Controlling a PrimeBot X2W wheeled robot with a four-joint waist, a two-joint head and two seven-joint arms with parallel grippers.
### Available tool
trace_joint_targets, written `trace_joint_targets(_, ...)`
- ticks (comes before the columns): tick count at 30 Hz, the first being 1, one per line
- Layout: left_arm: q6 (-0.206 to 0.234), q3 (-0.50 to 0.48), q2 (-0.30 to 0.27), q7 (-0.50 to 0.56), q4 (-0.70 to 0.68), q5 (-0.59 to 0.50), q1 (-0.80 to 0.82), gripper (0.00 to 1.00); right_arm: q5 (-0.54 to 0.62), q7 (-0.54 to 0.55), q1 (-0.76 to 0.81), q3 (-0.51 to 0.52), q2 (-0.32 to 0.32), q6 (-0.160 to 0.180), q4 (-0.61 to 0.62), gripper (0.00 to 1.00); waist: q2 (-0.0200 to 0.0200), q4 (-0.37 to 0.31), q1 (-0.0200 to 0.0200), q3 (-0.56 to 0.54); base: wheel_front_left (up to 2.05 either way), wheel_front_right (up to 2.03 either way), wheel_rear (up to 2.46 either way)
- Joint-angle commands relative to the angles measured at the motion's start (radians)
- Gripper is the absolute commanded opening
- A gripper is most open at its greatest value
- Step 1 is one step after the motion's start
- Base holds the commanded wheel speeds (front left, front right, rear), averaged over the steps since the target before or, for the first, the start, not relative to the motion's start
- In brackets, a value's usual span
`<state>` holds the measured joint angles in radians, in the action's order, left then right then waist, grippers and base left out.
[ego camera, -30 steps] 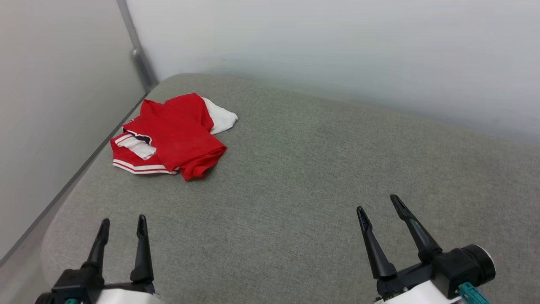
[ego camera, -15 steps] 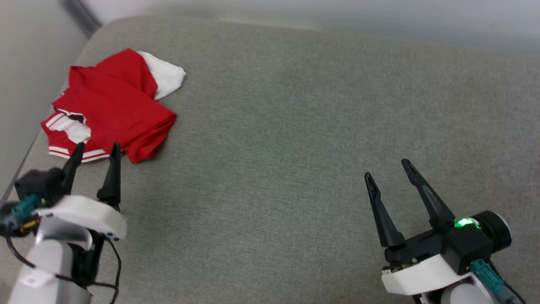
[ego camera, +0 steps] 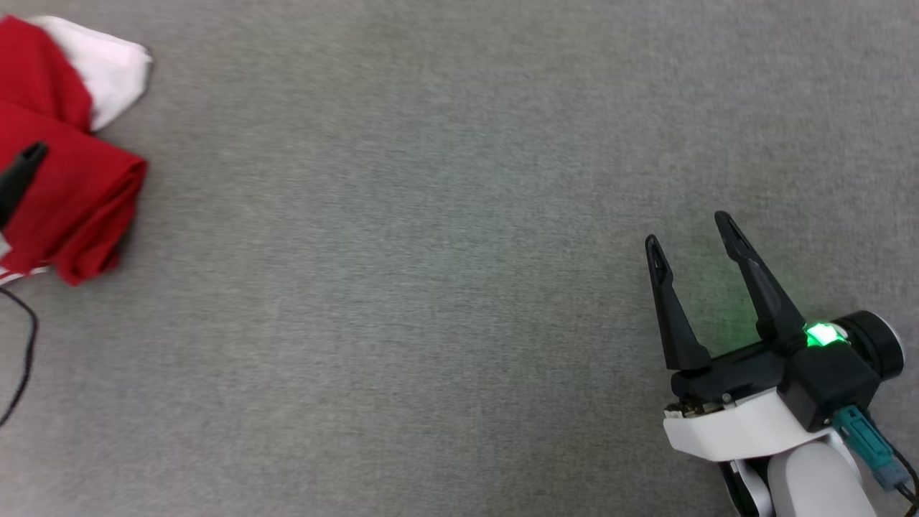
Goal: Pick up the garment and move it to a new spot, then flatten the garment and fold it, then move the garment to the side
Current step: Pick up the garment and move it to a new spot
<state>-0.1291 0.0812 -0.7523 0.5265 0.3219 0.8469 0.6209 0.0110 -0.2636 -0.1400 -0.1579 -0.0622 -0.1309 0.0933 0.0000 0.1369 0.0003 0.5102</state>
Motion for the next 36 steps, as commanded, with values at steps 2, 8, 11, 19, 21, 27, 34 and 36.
trace_joint_targets(2, -0.001, 0.024, -0.04, 0.078, 0.027, 0.043, 0.039, 1.0, 0.012, -0.002, -0.026, -0.006, 0.007, 0.0, 0.01, 1.0, 0.0, -0.06, -0.0003, 0.069, 0.0, 0.0, 0.0)
trace_joint_targets(8, -0.001, 0.099, -0.087, 0.19, 0.07, 0.092, 0.083, 1.0, 0.027, -0.002, -0.026, -0.002, 0.011, 0.0, 0.007, 1.0, 0.0, -0.077, -0.0003, 0.115, 0.0, 0.0, 0.0)
trace_joint_targets(11, -0.001, 0.133, -0.094, 0.224, 0.104, 0.1, 0.092, 1.0, 0.033, -0.002, -0.028, -0.009, 0.012, 0.0, 0.003, 1.0, 0.0, -0.081, -0.0003, 0.126, 0.0, 0.0, 0.0)
trace_joint_targets(19, -0.003, 0.198, -0.069, 0.216, 0.142, 0.151, 0.082, 0.0, 0.037, -0.002, -0.041, -0.014, 0.013, 0.0, -0.008, 1.0, 0.0, -0.076, -0.0003, 0.107, 0.0, 0.0, 0.0)
trace_joint_targets(21, -0.003, 0.198, -0.07, 0.17, 0.154, 0.157, 0.085, 0.0, 0.037, -0.002, -0.038, -0.016, 0.013, 0.0, -0.012, 1.0, 0.0, -0.075, -0.0003, 0.086, 0.0, 0.0, 0.0)
trace_joint_targets(27, -0.001, 0.251, -0.134, -0.006, 0.113, 0.132, 0.077, 0.0, 0.016, -0.002, -0.012, -0.02, 0.013, 0.0, -0.036, 1.0, 0.0, -0.076, -0.0003, -0.017, 0.0, 0.0, 0.0)
trace_joint_targets(34, -0.001, 0.342, -0.189, -0.217, 0.042, 0.117, 0.066, 0.0, -0.007, -0.002, 0.027, -0.02, 0.013, 0.0, -0.065, 1.0, 0.0, -0.082, -0.0003, -0.17, 0.0, 0.0, 0.0)
trace_joint_targets(36, -0.001, 0.351, -0.195, -0.241, 0.026, 0.111, 0.074, 0.0, -0.012, -0.002, 0.034, -0.021, 0.013, 0.0, -0.067, 1.0, 0.0, -0.083, -0.0003, -0.189, 0.0, 0.0, 0.0)
